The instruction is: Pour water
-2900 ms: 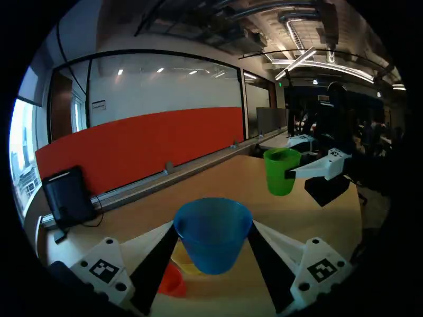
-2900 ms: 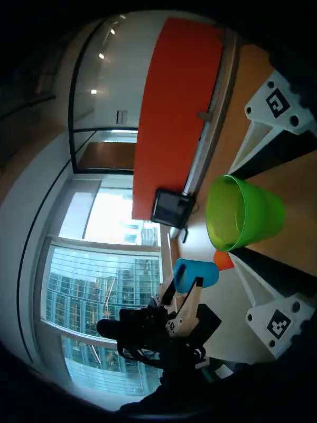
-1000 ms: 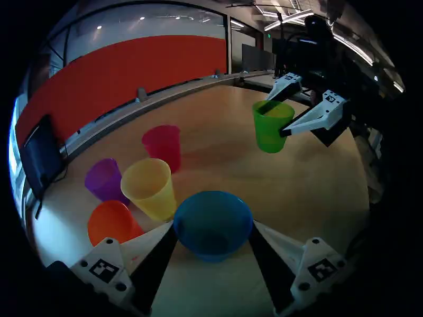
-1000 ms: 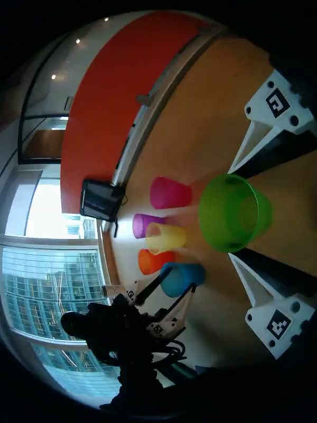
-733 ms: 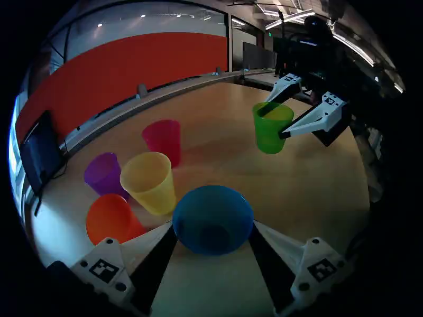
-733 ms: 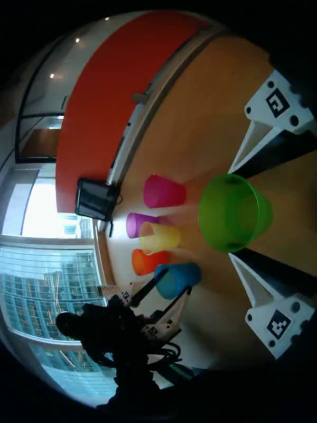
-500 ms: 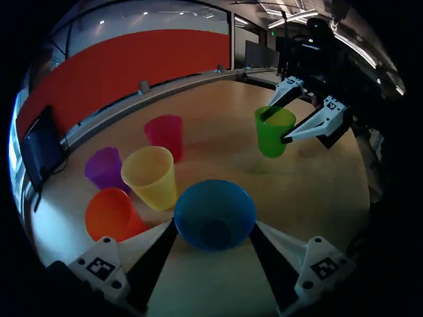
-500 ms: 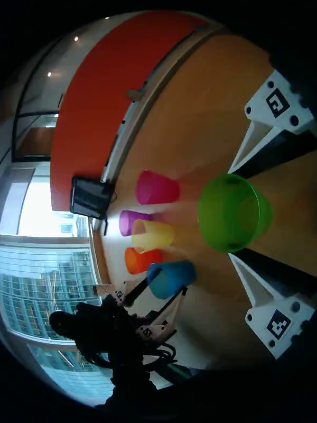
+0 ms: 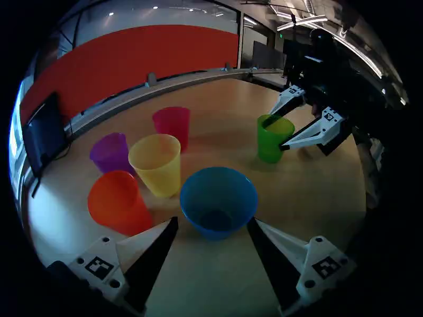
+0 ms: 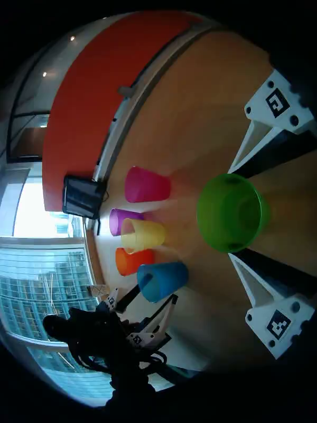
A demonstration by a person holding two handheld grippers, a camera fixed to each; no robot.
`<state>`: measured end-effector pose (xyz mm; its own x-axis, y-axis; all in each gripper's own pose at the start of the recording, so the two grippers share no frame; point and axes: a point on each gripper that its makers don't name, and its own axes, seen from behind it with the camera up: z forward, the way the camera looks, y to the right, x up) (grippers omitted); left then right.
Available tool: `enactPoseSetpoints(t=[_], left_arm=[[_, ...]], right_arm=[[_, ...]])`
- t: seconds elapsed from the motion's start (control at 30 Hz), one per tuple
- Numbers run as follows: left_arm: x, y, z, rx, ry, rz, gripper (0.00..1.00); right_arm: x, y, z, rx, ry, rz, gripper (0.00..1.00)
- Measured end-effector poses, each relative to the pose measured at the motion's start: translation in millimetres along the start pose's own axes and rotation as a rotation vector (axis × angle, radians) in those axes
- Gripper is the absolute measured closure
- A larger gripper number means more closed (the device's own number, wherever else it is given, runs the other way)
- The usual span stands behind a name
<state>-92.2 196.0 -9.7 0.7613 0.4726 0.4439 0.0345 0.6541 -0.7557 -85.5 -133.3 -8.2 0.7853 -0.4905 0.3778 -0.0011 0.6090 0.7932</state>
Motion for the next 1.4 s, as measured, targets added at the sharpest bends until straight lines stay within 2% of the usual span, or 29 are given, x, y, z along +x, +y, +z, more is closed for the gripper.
enactPoseSetpoints(t=[0.53, 0.67, 0.97, 1.23, 1.4], left_arm=[[-5.2, 1.1, -10.2, 0.013, 0.000, -0.023, 0.03], [-8.5, 0.9, -17.0, 0.025, 0.007, -0.033, 0.03], [-10.1, -6.8, -41.9, 0.079, 0.056, -0.079, 0.03], [-8.2, -14.5, -70.0, 0.148, 0.133, -0.120, 0.02], [-3.1, -27.0, -90.4, 0.219, 0.211, -0.151, 0.03]], right_arm=[[-5.0, -2.4, -6.0, -0.018, 0.003, 0.016, 0.08], [-6.9, -1.7, -12.6, -0.032, 0.011, 0.033, 0.00], [-18.2, 4.1, -42.7, -0.105, 0.037, 0.068, 0.00], [-16.4, 5.9, -73.8, -0.210, 0.133, 0.119, 0.00], [-7.6, 7.9, -93.9, -0.283, 0.217, 0.149, 0.00]])
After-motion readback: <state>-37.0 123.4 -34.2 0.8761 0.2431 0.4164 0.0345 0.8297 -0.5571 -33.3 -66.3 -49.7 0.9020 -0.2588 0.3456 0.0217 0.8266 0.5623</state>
